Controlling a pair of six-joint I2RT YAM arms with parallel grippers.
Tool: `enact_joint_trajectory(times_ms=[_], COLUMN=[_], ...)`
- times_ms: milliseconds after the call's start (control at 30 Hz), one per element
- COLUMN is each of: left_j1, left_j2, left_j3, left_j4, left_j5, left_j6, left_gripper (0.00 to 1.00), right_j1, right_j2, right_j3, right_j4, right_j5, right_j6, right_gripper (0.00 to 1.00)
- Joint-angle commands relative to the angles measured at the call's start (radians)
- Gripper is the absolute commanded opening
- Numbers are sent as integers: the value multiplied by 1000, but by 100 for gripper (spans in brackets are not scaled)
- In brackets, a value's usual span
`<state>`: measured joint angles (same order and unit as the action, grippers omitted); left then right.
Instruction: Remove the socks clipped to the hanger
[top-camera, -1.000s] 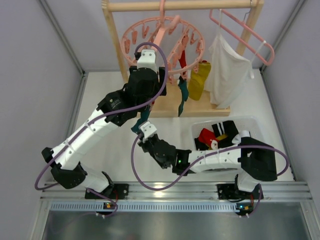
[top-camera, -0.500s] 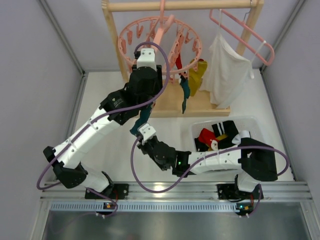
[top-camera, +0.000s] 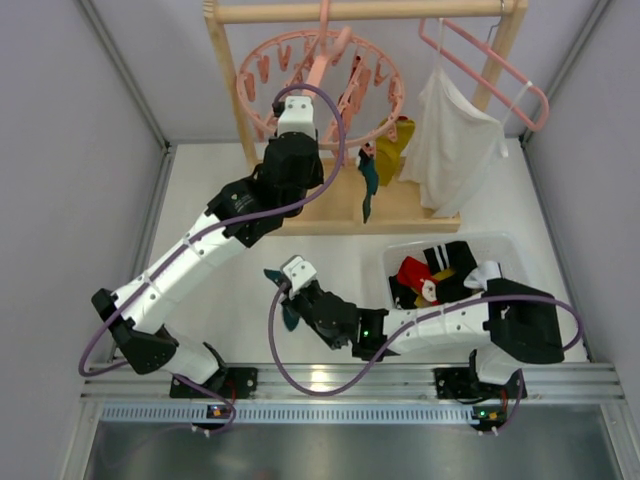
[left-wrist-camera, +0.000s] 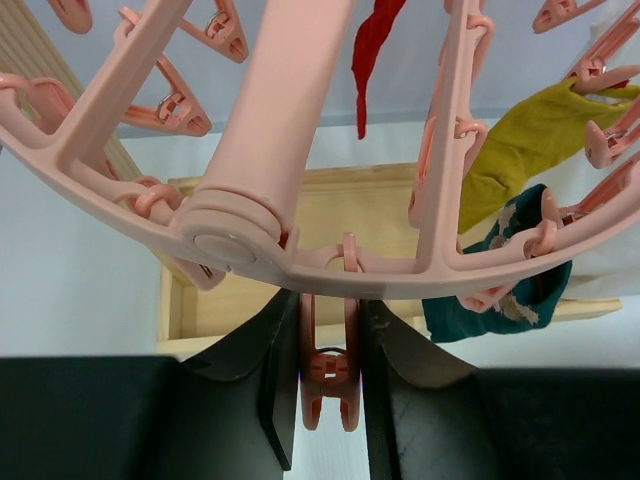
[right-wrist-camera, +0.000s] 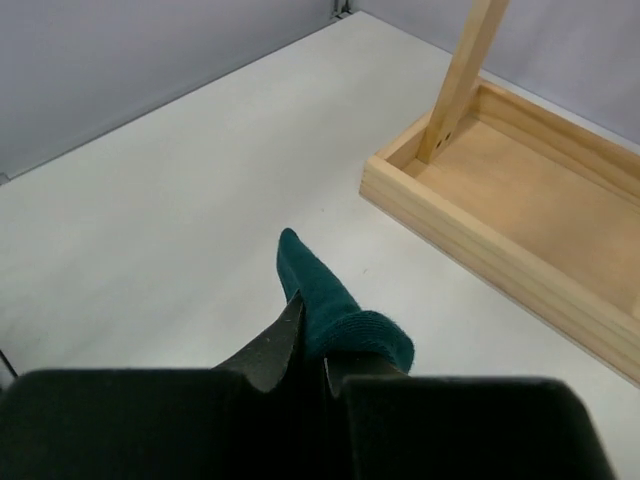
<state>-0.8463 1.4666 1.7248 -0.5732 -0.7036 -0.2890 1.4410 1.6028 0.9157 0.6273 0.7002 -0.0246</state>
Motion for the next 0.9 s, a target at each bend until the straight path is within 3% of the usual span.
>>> enact_joint_trajectory(times_ms=[0,167,267,367,433,633,867], left_j1=[4,4,4,4,4,4,4], left_j2=[-28,-113,-178,-253,-328,-541,-730], left_j3=[-22,-103,-155,-232,-310,-522,-699], left_j4=[59,61,59,59,58,55,29], left_j5=[9,44,70,87,88,69,95], left_j6=[-12,-53,-73,-98,-121,-141,-154], left_gripper=[25,60,65,78,98,98,98], right_j1=[48,56,44,13,-25,-163,-364], right_j2=[-90,-263,-372,-470,-520,-751,-839], right_j3=[-37,-90,-100,-83,-78,-110,-199], right_j4=[57,-142,-335,-556,-712,-961,-1066], right_j5=[27,100,142,171,174,167,55], right_j6=[9,127,190,268,323,417,462], right_gripper=[0,0,0,0,0,0,0])
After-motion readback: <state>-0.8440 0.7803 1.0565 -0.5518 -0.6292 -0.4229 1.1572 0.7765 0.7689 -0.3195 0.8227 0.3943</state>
